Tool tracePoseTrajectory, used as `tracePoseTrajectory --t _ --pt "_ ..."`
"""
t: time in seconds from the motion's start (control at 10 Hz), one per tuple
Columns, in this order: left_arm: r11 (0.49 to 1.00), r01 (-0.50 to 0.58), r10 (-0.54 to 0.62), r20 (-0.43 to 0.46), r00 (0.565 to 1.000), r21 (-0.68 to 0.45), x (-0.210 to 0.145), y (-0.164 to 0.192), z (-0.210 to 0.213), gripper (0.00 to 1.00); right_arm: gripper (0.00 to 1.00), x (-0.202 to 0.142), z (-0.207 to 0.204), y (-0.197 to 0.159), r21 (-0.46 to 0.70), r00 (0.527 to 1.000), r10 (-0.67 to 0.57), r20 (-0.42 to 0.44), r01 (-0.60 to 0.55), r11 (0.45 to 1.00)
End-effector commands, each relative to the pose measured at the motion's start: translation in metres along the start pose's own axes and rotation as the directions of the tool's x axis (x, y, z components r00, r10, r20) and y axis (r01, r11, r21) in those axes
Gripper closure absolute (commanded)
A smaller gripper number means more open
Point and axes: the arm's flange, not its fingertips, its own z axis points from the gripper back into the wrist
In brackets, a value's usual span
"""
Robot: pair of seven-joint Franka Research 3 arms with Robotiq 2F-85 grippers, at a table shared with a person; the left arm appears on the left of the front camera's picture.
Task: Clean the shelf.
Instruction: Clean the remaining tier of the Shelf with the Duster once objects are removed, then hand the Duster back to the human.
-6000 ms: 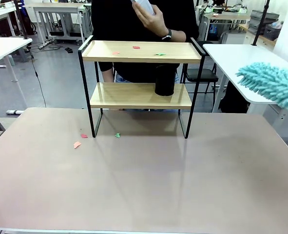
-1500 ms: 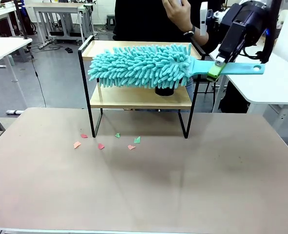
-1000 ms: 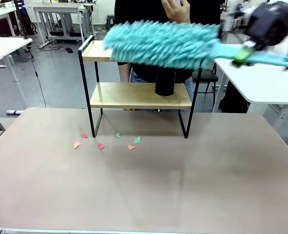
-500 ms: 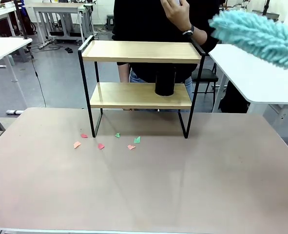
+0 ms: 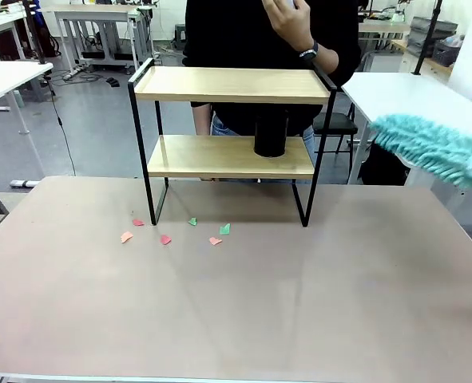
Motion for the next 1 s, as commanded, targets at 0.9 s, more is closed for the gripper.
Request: tracePoseTrajectory --t 0.9 --pt "1.000 0.022 -0.022 0.015 1.000 -0.014 0.0005 -0.0011 -0.0016 0.00 0.88 -0.0111 0.0100 0.0181 0.030 0.998 0.044 -0.040 -0.042 0.999"
